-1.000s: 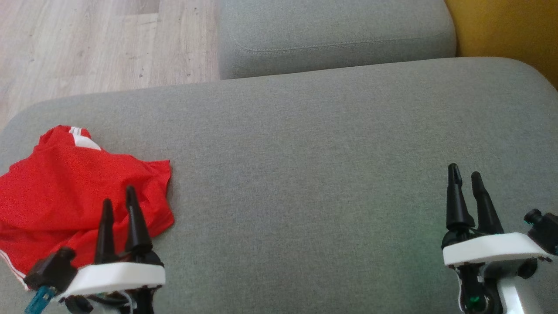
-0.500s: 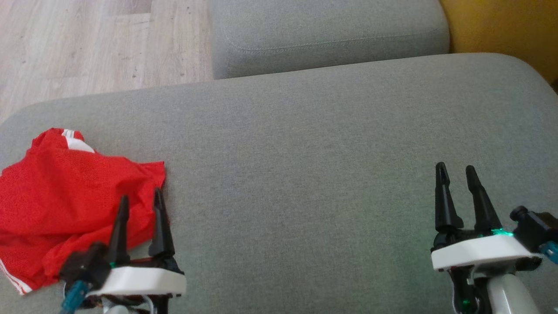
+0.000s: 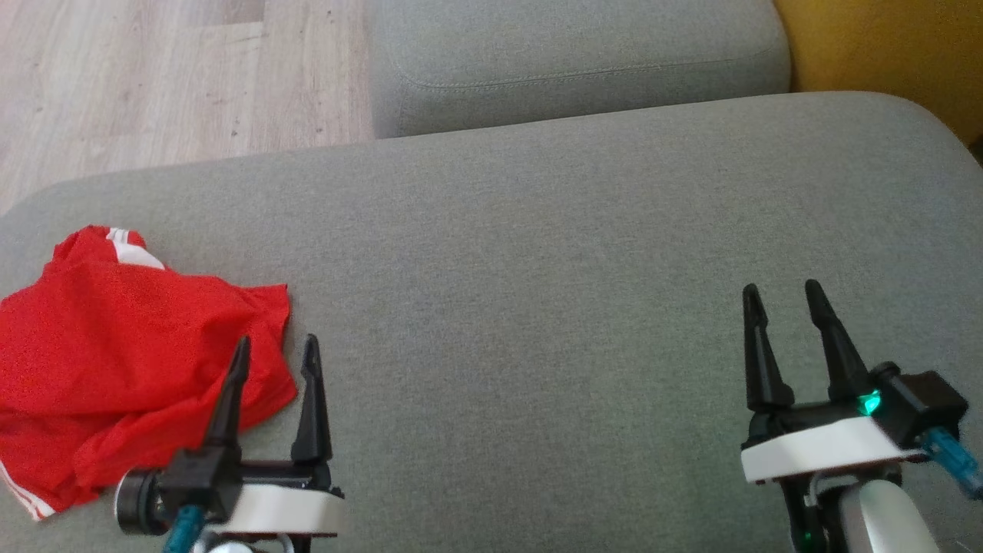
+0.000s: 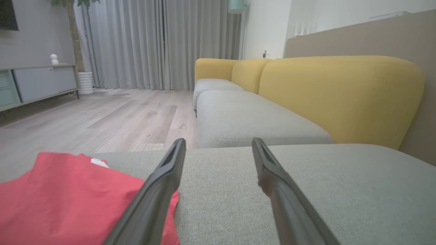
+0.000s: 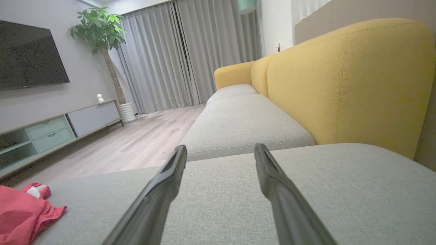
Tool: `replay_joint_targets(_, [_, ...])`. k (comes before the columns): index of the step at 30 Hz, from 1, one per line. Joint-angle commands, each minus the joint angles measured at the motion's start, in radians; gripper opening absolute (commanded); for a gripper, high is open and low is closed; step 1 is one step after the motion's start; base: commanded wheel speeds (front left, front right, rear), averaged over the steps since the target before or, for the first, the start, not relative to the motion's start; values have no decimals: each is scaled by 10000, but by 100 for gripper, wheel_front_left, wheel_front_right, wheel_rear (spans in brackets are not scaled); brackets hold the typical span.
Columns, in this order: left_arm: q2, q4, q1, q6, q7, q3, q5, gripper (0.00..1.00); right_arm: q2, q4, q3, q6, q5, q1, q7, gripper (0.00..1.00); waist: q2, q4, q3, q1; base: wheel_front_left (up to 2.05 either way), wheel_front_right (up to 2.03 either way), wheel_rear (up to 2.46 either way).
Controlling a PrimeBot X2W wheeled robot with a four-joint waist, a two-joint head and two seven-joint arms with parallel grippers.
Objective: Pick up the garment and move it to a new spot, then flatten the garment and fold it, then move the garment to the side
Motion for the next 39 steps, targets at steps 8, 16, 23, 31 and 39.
replay_joint_targets(8, [450,-476,-459,644,-399,-493,1256,100,-90,-540,433,69,-1418,-220,-391,100,0,-20,2,-1,0,0,0])
replay_joint_targets(16, [-69,-873,-199,151,-636,-83,783,100,-94,-654,503,74,-980,-92,-626,100,0,27,-27,-1,0,0,0])
replay_joint_targets(23, [-765,-1042,234,-1037,-814,932,760,100,-97,-610,560,78,-135,16,-803,100,0,38,-87,-1,0,0,0])
replay_joint_targets(31, [-1234,-613,510,-2028,-874,1836,872,100,-98,-245,605,79,777,109,-862,100,0,31,-193,-1,0,0,0])
replay_joint_targets(39, [-1275,140,423,-2225,-874,1650,1486,100,-98,-34,681,79,174,73,-862,100,0,-2,-221,-1,0,0,0])
